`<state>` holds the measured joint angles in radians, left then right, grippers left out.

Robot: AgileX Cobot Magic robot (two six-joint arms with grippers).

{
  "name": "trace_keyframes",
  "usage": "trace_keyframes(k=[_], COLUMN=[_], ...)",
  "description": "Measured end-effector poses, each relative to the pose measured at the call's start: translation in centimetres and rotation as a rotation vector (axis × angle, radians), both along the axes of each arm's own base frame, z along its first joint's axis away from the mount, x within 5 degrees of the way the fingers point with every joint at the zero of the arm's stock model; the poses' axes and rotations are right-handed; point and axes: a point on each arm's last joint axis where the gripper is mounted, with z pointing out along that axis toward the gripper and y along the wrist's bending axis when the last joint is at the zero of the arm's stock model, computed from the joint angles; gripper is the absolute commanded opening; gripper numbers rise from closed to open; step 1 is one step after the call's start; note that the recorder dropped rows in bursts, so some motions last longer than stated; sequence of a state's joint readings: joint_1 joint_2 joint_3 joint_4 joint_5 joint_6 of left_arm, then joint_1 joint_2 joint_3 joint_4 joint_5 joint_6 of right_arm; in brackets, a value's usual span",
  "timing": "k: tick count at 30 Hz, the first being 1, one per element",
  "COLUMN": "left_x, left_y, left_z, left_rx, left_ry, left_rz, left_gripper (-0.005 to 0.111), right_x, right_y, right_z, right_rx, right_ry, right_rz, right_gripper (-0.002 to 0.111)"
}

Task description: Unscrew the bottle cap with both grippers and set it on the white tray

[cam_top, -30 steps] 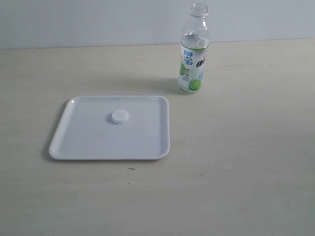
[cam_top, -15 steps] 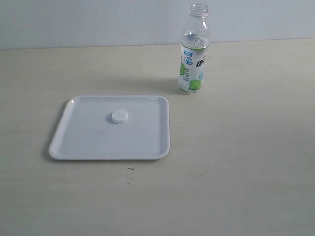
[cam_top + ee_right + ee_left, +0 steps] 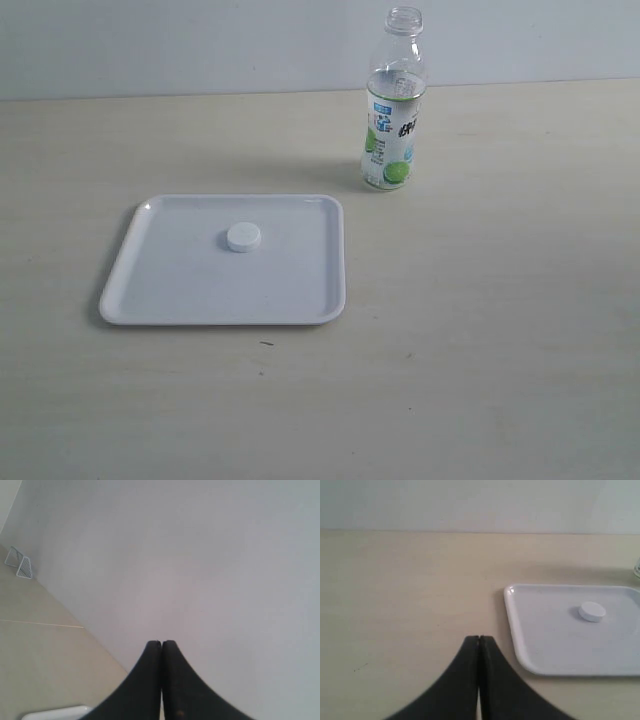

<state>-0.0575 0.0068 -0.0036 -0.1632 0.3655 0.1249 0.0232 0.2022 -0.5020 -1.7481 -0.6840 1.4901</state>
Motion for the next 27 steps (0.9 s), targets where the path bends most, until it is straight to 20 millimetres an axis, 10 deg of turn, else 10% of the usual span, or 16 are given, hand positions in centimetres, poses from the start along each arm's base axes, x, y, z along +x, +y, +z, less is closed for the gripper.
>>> trace_keyframes(k=[27], left_x=[0.0], left_y=[0.0], left_z=[0.0], left_rx=[-0.002], left_ry=[0.000], left_rz=[0.000], left_gripper=[0.000], right_x=[0.6], right_y=[-1.0], right_z=[0.5], right_rx=[0.181], right_ry=[0.071], right_rz=[-0.095], right_gripper=[0.000])
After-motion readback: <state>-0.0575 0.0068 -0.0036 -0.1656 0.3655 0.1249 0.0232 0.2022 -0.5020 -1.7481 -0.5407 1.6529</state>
